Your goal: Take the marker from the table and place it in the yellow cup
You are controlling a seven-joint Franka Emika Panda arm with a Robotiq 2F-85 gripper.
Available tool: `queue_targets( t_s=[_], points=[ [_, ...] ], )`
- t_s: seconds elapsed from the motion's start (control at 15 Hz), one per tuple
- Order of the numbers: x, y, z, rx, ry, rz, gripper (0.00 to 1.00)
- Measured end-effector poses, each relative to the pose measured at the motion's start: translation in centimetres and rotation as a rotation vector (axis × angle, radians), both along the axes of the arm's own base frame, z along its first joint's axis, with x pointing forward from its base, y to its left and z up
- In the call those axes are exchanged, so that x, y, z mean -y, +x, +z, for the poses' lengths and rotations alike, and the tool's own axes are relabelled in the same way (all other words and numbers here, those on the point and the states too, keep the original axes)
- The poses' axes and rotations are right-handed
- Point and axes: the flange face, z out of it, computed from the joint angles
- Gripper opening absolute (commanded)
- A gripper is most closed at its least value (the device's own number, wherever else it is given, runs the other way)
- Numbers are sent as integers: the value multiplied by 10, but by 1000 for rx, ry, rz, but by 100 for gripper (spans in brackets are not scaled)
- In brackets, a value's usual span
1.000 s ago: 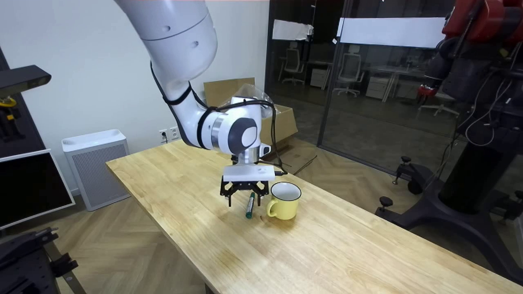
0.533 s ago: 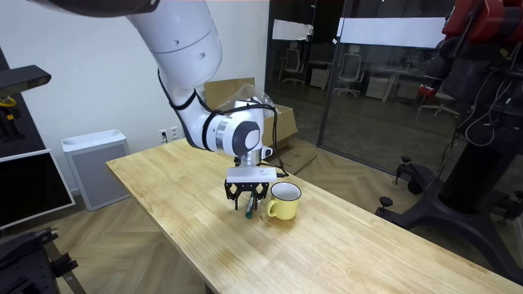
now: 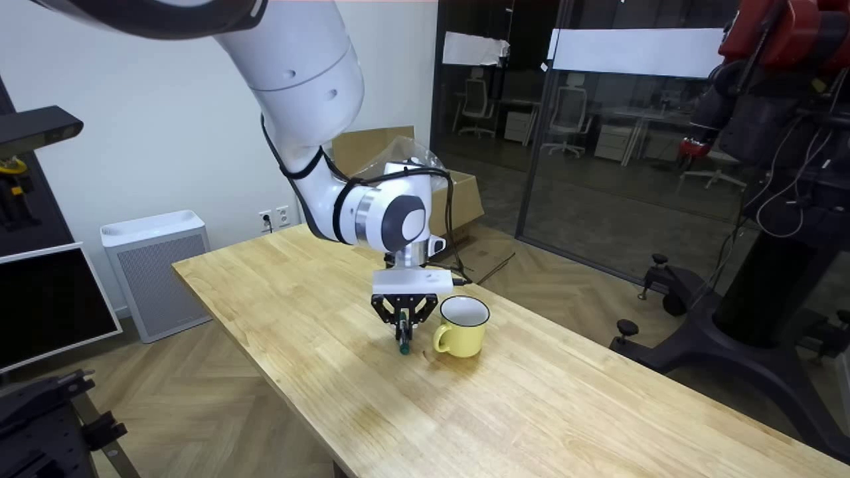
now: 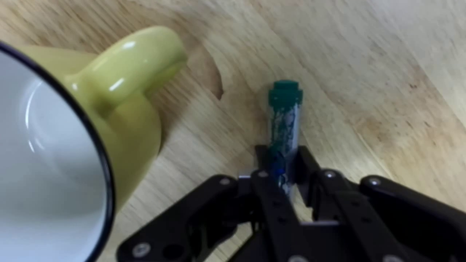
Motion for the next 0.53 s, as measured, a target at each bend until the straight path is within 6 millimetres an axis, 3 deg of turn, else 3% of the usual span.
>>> queue_targets(
  t_s=[0.33,0.53],
  points=[
    [-1,2,4,5,-6,1,5],
    [-1,7,27,31,-14,-18,5]
  ],
)
